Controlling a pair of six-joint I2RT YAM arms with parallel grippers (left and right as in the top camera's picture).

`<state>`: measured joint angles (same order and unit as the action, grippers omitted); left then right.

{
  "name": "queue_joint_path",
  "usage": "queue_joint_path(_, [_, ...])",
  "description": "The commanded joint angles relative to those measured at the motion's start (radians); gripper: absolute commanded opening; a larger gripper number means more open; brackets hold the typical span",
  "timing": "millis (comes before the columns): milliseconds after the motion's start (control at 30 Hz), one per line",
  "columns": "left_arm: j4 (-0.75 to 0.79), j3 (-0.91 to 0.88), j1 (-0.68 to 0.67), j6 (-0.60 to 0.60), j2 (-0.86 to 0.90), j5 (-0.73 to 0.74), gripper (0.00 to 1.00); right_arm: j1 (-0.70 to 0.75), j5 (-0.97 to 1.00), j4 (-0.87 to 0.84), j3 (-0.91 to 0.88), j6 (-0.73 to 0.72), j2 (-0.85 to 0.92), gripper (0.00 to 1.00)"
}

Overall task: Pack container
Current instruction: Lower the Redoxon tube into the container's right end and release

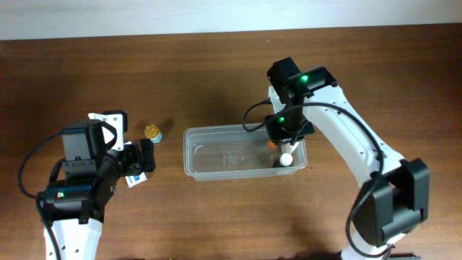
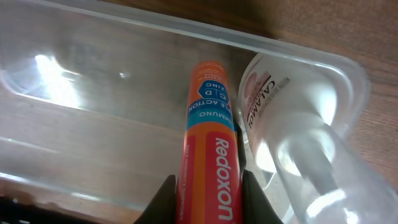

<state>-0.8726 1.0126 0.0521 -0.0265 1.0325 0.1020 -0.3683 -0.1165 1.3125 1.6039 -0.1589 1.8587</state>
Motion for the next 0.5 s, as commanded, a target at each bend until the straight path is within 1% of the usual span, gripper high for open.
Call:
queue_joint_path(0, [-0.001, 0.021, 0.003, -0.007, 0.0, 0.014, 1.0, 0.003, 0.029, 0.001, 0.016, -0.006, 0.018, 0.2])
queue_joint_path(33, [-0.001, 0.021, 0.003, -0.006, 0.0, 0.014, 0.99, 0.003, 0.032, -0.001, 0.016, -0.006, 0.018, 0.23])
queue_joint_path(100, [-0.001, 0.021, 0.003, -0.006, 0.001, 0.014, 0.99, 0.003, 0.032, -0.001, 0.016, -0.005, 0.018, 0.33])
queue_joint_path(133, [-0.001, 0.021, 0.003, -0.006, 0.001, 0.014, 0.99, 0.003, 0.035, 0.0, 0.016, -0.002, 0.017, 0.39])
queue_joint_path(167, [-0.001, 0.021, 0.003, -0.006, 0.001, 0.014, 0.99, 0.002, 0.036, 0.0, 0.017, -0.002, 0.01, 0.47])
queue_joint_path(233, [-0.001, 0.021, 0.003, -0.006, 0.0, 0.014, 0.99, 0.001, 0.043, 0.0, 0.023, -0.003, -0.019, 0.57])
queue_joint_path(300, [0.0, 0.021, 0.003, -0.007, 0.0, 0.014, 0.99, 0.001, 0.048, 0.015, 0.049, -0.002, -0.064, 0.6])
queue_joint_path(433, [0.008, 0.024, 0.003, -0.006, 0.002, 0.011, 0.99, 0.003, 0.086, 0.037, 0.124, -0.003, -0.193, 0.63])
queue_joint_path(467, [0.011, 0.031, 0.003, -0.006, 0.008, 0.003, 0.99, 0.006, 0.095, 0.037, 0.136, -0.003, -0.223, 0.65])
